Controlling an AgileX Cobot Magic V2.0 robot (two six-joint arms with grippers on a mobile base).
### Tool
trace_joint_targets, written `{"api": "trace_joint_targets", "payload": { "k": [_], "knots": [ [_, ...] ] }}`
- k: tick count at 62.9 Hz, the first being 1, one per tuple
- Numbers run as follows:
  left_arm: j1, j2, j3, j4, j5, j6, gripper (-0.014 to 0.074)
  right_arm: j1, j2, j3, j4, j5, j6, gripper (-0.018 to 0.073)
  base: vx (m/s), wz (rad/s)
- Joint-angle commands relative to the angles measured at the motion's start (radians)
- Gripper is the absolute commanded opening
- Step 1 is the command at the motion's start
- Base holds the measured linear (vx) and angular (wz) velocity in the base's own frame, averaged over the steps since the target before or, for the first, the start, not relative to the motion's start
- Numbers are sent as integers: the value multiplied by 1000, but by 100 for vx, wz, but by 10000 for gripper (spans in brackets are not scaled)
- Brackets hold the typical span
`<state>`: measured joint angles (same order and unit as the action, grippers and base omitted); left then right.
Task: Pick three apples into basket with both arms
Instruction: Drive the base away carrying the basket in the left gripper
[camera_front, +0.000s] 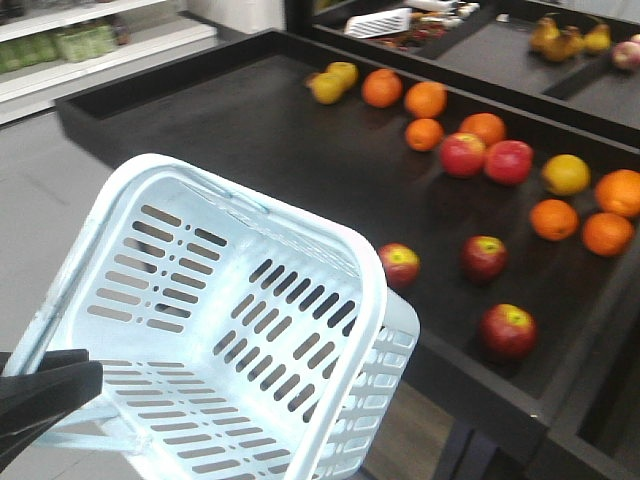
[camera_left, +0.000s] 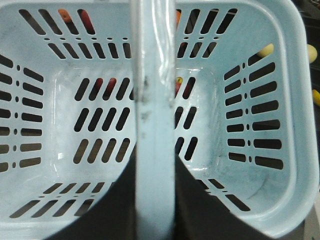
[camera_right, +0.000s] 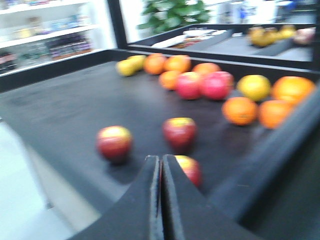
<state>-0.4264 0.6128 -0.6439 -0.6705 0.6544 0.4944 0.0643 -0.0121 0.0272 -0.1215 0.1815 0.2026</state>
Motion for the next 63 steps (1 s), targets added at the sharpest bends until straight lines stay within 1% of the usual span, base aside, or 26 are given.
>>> {"api": "trace_joint_targets", "payload": {
  "k": [1,38,63],
  "knots": [
    [-3,-3,-30,-49,-84,-4,-6,-6,-13,14,-13,-76,1,-7,-15,60],
    [-3,-3,-30,-49,-84,-4,-6,-6,-13,14,-13,-76,1,-7,-15,58],
    [-3,-3,-30,-49,-84,-4,-6,-6,-13,14,-13,-76,1,-7,-12,46]
  ]
}}
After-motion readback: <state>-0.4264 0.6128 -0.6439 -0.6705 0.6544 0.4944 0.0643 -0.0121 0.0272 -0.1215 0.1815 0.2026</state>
